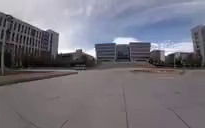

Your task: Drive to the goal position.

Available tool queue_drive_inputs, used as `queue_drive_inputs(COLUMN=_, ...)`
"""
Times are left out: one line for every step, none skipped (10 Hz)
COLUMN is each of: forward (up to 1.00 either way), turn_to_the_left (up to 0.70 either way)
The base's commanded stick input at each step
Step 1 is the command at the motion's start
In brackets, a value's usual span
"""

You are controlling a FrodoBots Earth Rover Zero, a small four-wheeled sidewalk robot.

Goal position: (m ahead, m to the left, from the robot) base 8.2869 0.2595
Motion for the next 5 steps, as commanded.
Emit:
queue_drive_inputs(forward=0.85, turn_to_the_left=-0.05)
queue_drive_inputs(forward=0.85, turn_to_the_left=0.00)
queue_drive_inputs(forward=0.85, turn_to_the_left=0.00)
queue_drive_inputs(forward=0.85, turn_to_the_left=0.00)
queue_drive_inputs(forward=0.85, turn_to_the_left=0.00)
